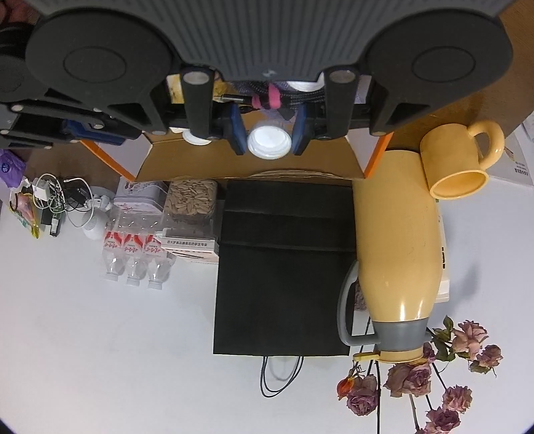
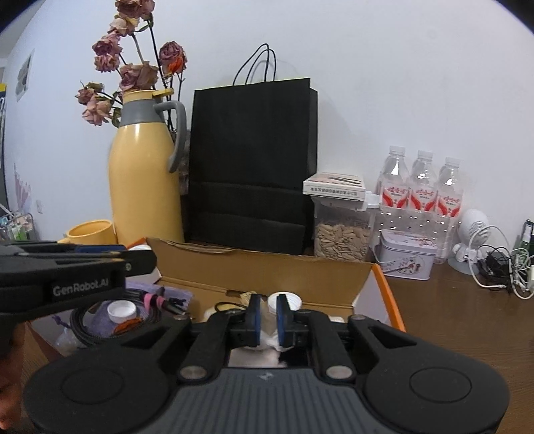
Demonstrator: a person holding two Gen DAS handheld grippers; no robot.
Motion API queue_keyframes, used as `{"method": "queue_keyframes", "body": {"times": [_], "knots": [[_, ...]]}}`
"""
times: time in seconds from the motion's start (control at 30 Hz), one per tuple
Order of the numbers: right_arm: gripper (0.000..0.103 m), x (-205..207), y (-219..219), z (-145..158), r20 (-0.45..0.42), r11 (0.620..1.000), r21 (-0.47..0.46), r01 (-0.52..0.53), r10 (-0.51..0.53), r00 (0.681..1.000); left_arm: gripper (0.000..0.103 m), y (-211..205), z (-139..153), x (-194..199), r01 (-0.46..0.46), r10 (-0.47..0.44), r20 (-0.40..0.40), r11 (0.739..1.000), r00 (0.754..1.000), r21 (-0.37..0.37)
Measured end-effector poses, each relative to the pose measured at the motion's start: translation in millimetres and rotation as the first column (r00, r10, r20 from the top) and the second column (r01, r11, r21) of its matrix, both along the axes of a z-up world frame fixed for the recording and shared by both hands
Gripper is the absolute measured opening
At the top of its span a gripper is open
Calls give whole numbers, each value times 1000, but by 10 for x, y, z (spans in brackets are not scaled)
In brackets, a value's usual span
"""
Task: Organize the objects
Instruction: 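Lower both white caps into the cardboard box and open both tools, then move both tools back toward the remaining caps and disc on the table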
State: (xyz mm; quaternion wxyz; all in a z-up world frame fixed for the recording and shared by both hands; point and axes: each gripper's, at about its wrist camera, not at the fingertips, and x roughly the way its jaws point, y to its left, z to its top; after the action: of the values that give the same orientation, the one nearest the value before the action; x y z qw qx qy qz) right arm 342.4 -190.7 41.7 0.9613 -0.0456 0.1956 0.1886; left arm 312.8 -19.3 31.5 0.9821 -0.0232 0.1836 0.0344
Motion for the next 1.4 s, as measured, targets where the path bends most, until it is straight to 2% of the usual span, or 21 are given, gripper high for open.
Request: {"method": "queue_keyframes", "body": {"times": [0.03, 0.07, 0.13, 0.2, 0.27, 0.7, 0.87, 1.2, 1.4], "knots": [[27, -8, -12, 8, -4, 1000, 1, 1, -1, 1000, 59, 7, -6, -2, -9, 9, -3, 1000, 1000, 7], [36, -17, -24, 12, -8, 1000, 3, 3, -3, 1000, 66, 16, -10, -3, -19, 19, -2, 1000, 1000, 16], [76, -37, -33, 10, -3, 1000, -5, 8, -8, 1000, 93, 38, -19, -11, -38, 38, 8, 999, 999, 30], [93, -48, -39, 8, 5, 1000, -13, 17, -17, 1000, 103, 79, -19, -20, -54, 54, 18, 998, 998, 23], [103, -41, -46, 13, 1, 1000, -13, 27, -27, 1000, 103, 111, -17, -24, -69, 68, 16, 997, 998, 21], [103, -27, -33, 27, -3, 998, -27, 51, -51, 999, 103, 120, -21, -71, -73, 73, 22, 997, 997, 11], [103, -50, -48, 20, -1, 998, -35, 57, -57, 998, 103, 108, -4, -145, -68, 68, 47, 998, 997, 3], [103, -464, -263, 83, 56, 998, -32, 49, -47, 997, 103, 174, 92, -661, -32, 35, 124, 999, 992, -20], [103, -727, -343, 16, 50, 999, -30, 39, -37, 998, 103, 190, -15, -914, 5, -5, 96, 1000, 995, -7]]}}
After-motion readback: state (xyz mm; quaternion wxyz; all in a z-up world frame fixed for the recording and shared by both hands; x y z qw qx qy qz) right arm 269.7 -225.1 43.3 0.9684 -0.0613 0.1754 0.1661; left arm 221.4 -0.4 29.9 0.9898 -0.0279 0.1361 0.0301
